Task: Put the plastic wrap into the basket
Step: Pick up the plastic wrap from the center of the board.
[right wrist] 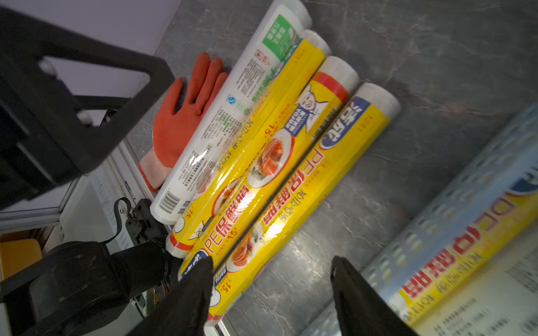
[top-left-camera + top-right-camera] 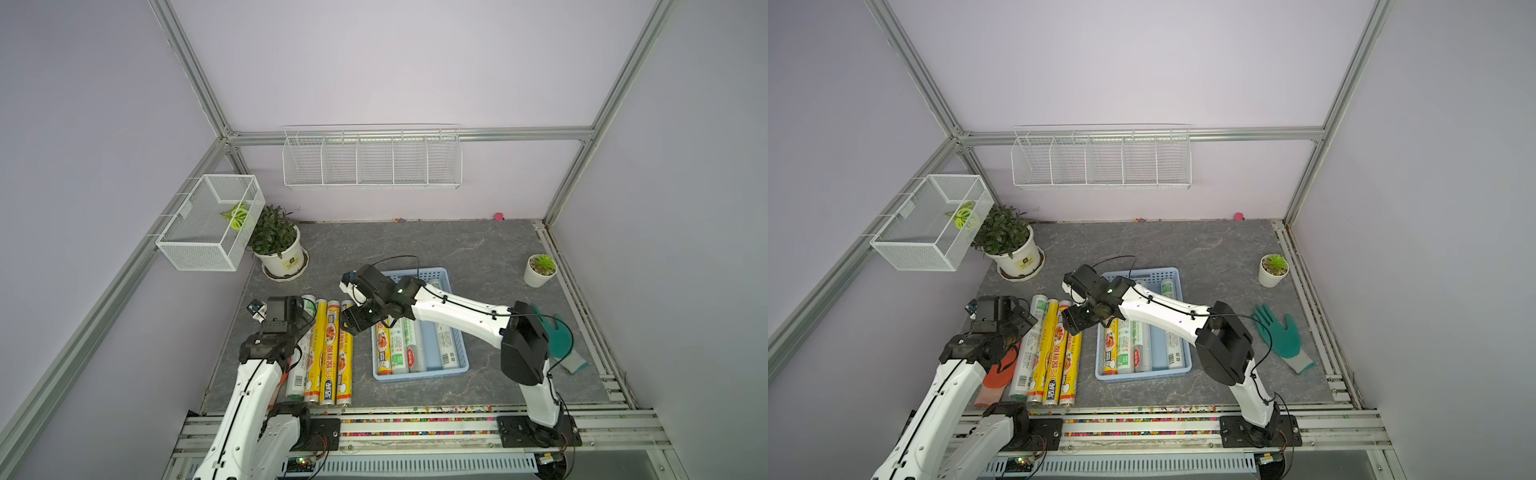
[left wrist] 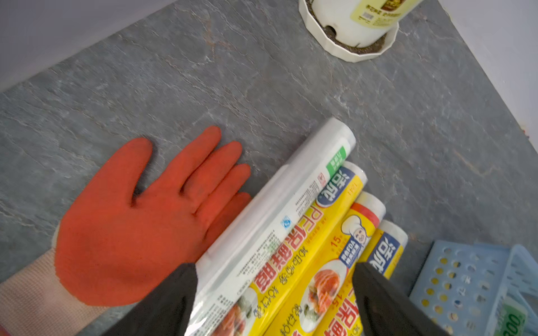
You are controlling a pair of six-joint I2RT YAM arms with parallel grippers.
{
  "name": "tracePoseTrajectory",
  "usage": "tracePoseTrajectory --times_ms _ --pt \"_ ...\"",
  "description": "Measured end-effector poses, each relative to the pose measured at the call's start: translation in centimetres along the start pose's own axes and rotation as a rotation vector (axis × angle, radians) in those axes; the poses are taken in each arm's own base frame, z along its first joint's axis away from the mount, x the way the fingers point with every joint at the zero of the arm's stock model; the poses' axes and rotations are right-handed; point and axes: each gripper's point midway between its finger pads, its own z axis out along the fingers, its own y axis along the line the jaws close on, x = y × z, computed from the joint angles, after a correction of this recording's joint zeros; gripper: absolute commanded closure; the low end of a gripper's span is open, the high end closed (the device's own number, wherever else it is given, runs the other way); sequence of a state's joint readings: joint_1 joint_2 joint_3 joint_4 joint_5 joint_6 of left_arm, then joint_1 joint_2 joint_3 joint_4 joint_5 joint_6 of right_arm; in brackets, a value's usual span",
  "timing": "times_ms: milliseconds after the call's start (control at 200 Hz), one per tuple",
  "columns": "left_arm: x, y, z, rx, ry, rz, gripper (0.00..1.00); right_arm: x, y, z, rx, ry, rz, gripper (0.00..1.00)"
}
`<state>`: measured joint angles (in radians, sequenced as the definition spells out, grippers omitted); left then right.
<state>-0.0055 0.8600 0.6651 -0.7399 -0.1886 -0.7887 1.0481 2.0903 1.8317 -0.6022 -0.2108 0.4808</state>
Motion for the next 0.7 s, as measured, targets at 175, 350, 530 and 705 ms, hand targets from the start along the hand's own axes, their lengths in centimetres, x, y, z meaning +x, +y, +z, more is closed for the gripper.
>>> tracePoseTrajectory --times_ms 175,350,530,705 --pt "-0.2 0.0 3.2 0.000 0.090 -0.047 0.11 0.0 0.3 1.7 -0.029 0.028 0.012 0.30" --pt "1.0 -0.8 5.6 0.023 0.169 -0.042 0.12 0.0 0.9 2.7 -0.084 0.057 0.033 0.30" --pt "2.6 0.1 7.4 -0.012 0.225 -0.032 0.14 0.5 1.3 3.4 -0.121 0.090 0.048 0.30" --pt "3.3 -0.1 8.6 -0.007 0.263 -0.015 0.17 0.1 1.5 3.6 -0.129 0.084 0.059 0.29"
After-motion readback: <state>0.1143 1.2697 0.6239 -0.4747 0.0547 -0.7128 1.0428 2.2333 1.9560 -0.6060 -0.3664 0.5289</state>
